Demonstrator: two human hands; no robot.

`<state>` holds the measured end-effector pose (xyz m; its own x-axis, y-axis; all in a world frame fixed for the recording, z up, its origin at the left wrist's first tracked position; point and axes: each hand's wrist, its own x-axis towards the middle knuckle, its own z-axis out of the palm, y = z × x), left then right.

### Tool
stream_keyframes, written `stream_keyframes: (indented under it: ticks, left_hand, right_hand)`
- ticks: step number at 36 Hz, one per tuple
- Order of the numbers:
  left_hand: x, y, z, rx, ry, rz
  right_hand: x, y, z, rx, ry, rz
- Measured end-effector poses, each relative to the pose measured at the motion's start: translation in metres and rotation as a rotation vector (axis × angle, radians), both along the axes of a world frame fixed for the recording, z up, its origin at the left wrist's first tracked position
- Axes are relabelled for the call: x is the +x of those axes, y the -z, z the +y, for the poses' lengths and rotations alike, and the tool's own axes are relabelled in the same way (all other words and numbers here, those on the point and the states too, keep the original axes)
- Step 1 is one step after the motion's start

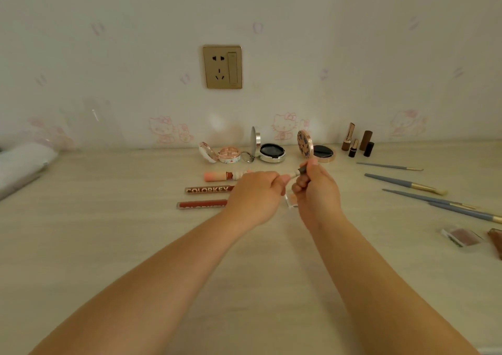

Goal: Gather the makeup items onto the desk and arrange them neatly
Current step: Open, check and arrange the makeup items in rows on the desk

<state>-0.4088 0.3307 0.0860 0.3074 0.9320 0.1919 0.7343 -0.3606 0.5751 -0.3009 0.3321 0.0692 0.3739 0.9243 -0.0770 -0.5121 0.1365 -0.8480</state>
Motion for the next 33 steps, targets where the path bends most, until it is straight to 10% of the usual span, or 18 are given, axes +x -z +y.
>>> stream_keyframes:
  ticks: [21,25,30,33]
  left_hand:
    - [0.055,-0.040,0.077,-1.223,0.224,-0.647]
    - [0.067,-0.035,0.078,-1.076,0.160,-0.547]
    - [0.069,-0.025,0.070,-0.076,0.148,0.157]
    - [0.035,-0.008,0.076,0.140,0.017,0.233]
  right_hand:
    - [0.070,-0.018,0.048,0.224,0.062,0.037]
    - [0.074,-0.008,0.056,0.177,0.124,-0.070]
    - [0.098,-0.010,0.062,0.000,0.287,-0.137]
    - [0.139,-0.011,0.057,-0.059,0.381,0.058]
